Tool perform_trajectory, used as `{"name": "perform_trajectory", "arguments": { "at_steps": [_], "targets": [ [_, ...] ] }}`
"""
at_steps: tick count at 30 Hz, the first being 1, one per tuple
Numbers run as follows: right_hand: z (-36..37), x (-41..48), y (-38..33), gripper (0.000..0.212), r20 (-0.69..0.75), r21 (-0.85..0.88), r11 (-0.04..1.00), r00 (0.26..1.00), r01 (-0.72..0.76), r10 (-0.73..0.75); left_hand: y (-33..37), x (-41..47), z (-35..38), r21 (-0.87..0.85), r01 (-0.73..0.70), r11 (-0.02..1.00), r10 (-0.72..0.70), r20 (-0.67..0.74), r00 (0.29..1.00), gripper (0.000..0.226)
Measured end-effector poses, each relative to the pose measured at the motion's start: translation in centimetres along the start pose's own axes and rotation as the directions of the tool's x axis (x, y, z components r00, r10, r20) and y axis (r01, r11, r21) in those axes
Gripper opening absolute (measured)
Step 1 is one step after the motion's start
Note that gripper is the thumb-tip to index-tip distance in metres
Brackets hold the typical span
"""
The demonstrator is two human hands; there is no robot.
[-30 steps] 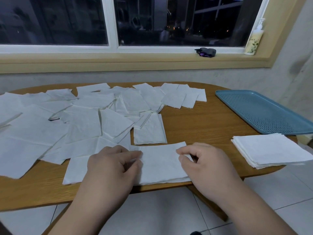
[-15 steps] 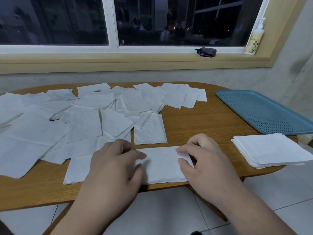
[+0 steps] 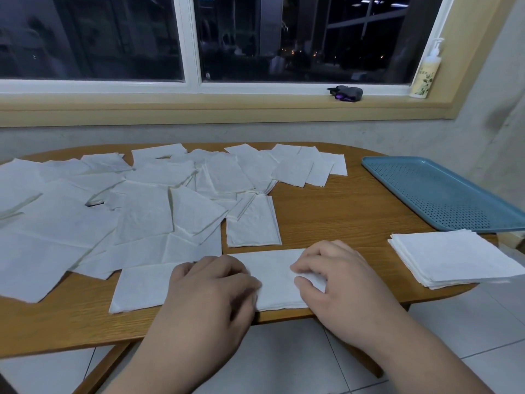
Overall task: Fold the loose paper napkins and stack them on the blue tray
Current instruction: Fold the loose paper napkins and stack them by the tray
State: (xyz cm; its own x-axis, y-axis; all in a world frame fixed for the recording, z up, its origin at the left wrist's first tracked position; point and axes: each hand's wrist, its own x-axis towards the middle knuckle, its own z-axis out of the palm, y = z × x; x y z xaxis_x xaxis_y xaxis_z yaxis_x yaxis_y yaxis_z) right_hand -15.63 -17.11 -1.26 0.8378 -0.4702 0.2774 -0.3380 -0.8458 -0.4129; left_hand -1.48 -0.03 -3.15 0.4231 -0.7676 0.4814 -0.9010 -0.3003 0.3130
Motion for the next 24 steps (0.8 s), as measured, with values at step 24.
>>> {"name": "perform_trajectory", "arguments": {
  "at_steps": [24],
  "targets": [
    [0.2,9.9,3.0,0.028,-0.054,0.198,0.925,0.939,-0.324,0.34,0.0,0.1,0.4,0.02,0.084,0.996,-0.084,-0.019,0.996,0.021]
  ]
}}
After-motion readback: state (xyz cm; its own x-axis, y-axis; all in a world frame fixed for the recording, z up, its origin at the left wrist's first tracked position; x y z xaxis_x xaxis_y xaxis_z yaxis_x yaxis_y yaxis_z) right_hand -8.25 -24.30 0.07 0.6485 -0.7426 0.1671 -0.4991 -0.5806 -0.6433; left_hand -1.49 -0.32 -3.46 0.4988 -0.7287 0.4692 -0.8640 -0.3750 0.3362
